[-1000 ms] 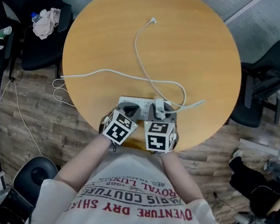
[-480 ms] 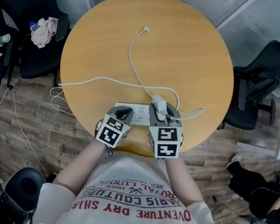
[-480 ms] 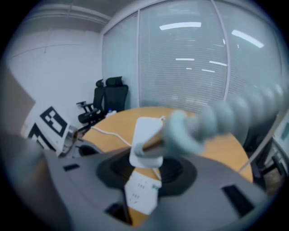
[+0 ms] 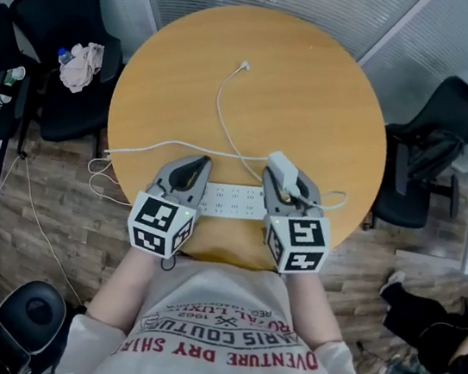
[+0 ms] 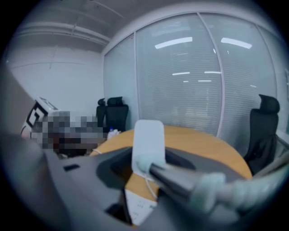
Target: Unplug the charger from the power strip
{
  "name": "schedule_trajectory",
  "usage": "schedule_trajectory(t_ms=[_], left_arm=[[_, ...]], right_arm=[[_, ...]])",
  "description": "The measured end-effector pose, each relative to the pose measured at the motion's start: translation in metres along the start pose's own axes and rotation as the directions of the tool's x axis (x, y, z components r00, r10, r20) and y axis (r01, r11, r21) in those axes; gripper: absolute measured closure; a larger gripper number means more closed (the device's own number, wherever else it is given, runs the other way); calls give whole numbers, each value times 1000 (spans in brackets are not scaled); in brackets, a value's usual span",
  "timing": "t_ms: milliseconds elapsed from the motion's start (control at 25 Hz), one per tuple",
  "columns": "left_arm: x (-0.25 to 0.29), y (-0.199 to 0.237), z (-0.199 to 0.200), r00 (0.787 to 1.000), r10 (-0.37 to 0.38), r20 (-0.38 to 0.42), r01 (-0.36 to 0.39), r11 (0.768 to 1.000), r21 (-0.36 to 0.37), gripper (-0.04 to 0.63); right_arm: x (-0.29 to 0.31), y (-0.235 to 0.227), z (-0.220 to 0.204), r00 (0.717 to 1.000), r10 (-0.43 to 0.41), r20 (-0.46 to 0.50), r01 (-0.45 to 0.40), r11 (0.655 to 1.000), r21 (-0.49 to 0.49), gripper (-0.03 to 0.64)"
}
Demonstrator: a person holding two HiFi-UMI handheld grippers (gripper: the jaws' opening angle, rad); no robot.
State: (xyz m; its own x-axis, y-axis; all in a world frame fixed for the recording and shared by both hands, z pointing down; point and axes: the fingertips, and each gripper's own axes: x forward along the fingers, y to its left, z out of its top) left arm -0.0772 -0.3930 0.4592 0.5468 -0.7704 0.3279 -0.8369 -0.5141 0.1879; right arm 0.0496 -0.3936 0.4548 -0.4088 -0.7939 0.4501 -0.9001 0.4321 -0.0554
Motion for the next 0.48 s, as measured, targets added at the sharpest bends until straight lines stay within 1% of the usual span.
schedule_trajectory(t_ms=[120, 240, 360, 480], left_arm=[[-19, 1, 45, 991, -15, 131, 20, 999, -32, 561], [-36, 6, 78, 974, -15, 225, 23, 999, -31, 561], [-51, 11, 96, 960, 7, 280, 0, 1000, -25, 561], [-59, 14, 103, 954, 24, 298, -25, 1000, -2, 561]], right_arm=[[-9, 6, 24, 997, 36, 67, -39, 999, 38, 462], [-16, 12, 48, 989, 57, 134, -63, 997, 42, 462], [-23, 18, 67, 980, 67, 190, -69, 998, 6, 462], [-25, 24, 77, 975, 80, 209, -78, 997, -18, 462]])
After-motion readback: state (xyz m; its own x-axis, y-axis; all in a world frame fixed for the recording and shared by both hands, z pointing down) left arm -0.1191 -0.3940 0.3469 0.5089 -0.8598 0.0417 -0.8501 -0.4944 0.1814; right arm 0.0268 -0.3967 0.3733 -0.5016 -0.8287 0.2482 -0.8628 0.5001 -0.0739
